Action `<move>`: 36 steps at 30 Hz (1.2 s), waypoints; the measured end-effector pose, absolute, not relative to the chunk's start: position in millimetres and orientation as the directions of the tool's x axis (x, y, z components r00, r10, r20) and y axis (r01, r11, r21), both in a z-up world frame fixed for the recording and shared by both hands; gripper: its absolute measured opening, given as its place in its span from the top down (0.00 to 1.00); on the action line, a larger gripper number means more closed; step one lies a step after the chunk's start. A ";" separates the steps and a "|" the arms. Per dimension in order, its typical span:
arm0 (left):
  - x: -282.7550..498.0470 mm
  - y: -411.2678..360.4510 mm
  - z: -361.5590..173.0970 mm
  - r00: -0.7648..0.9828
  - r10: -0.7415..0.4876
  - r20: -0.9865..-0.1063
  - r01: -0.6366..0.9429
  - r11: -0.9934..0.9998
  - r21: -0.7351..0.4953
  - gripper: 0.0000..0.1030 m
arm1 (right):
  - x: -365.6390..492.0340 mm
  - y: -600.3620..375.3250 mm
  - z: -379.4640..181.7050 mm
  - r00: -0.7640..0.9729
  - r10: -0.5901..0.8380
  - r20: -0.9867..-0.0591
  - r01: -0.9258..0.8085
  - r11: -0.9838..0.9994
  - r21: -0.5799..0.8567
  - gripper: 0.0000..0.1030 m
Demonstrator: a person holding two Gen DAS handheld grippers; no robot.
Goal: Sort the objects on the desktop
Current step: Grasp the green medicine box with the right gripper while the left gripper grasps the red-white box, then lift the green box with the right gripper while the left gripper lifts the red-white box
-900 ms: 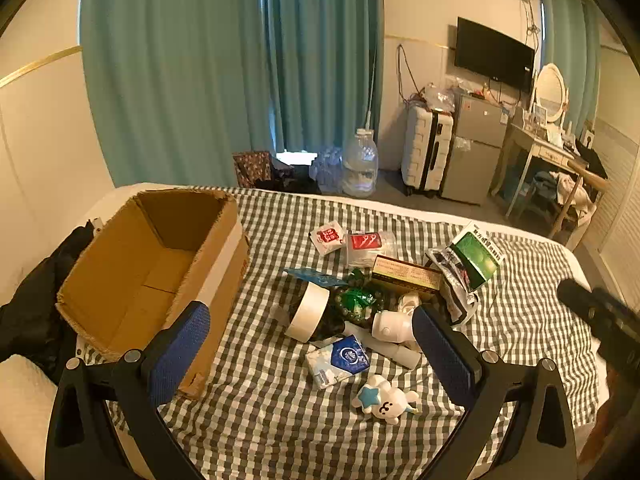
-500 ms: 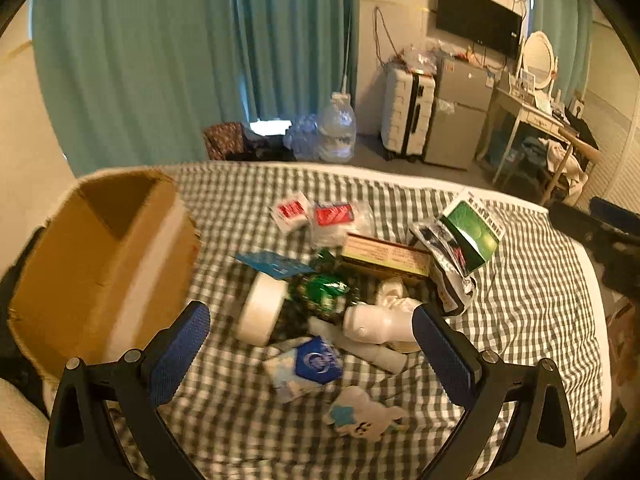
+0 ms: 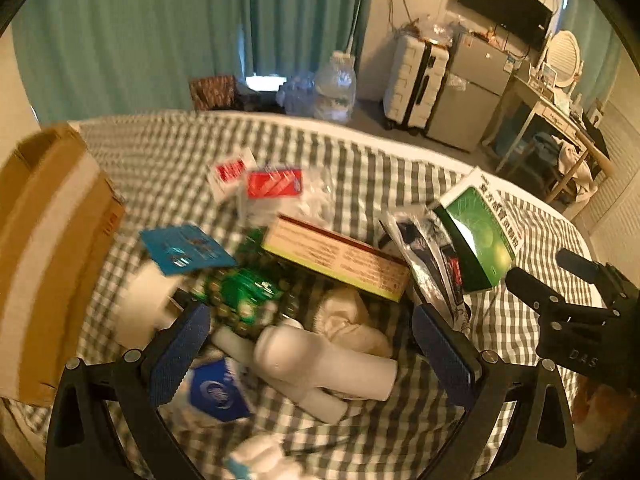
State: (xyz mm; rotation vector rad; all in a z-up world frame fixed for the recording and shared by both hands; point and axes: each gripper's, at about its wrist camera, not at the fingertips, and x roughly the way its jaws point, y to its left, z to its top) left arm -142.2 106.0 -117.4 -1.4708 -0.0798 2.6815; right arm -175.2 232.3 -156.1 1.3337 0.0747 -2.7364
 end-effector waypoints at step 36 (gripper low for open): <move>-224.9 102.5 -163.3 -0.302 0.306 -0.903 0.287 -0.874 -0.392 0.14 | -196.1 224.5 -185.1 -0.542 0.008 -0.840 0.115 -0.990 -0.083 0.17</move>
